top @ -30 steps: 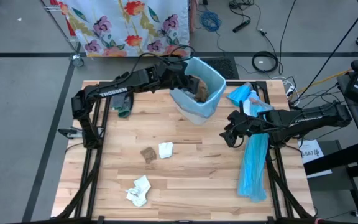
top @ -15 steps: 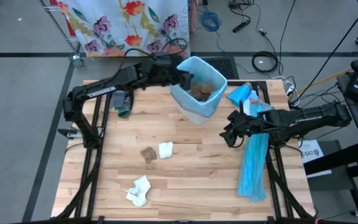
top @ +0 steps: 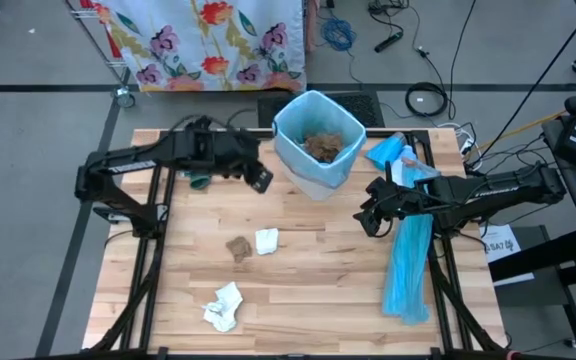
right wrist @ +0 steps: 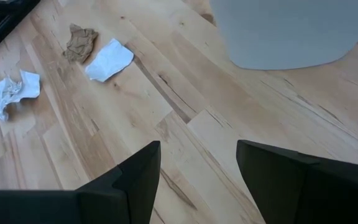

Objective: Place trash/remove bag and relplace
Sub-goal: Put the brown napkin into the trash bin

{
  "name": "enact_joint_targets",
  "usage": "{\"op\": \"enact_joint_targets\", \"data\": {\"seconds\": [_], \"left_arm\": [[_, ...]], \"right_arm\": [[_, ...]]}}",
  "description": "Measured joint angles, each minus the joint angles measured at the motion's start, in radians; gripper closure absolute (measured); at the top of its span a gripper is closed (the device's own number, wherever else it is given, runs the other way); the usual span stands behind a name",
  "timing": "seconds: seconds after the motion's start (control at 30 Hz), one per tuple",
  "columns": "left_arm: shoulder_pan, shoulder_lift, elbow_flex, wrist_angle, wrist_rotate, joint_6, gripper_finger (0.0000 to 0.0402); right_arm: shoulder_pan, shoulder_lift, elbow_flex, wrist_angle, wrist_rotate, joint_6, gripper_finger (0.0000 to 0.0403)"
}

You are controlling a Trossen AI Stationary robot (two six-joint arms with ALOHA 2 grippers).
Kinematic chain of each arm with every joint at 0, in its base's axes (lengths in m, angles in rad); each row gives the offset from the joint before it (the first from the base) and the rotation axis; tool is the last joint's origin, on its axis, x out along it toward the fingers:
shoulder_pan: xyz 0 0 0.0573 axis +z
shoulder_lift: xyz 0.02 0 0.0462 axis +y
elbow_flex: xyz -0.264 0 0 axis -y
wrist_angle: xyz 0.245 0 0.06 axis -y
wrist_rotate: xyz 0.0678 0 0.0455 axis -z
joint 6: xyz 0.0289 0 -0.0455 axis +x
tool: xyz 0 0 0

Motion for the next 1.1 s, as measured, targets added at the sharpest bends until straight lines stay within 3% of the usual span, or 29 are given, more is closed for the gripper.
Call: {"op": "enact_joint_targets", "data": {"seconds": [0.43, 0.6, 0.83, 1.1], "left_arm": [[-0.086, -0.301, -0.571, 0.214, 0.023, -0.229, 0.0251], [-0.104, -0.336, -0.744, 0.233, 0.023, -0.372, 0.0251], [-0.140, -0.318, -0.845, 0.250, 0.081, -0.383, 0.0251], [-0.183, -0.269, -0.856, 0.320, 0.206, -0.229, 0.0251]], "right_arm": [[0.000, 0.000, 0.000, 0.000, 0.000, 0.000, 0.0200], [0.000, 0.000, 0.000, 0.000, 0.000, 0.000, 0.0200], [0.000, 0.000, 0.000, 0.000, 0.000, 0.000, 0.0200], [0.000, 0.000, 0.000, 0.000, 0.000, 0.000, 0.0200]]}}
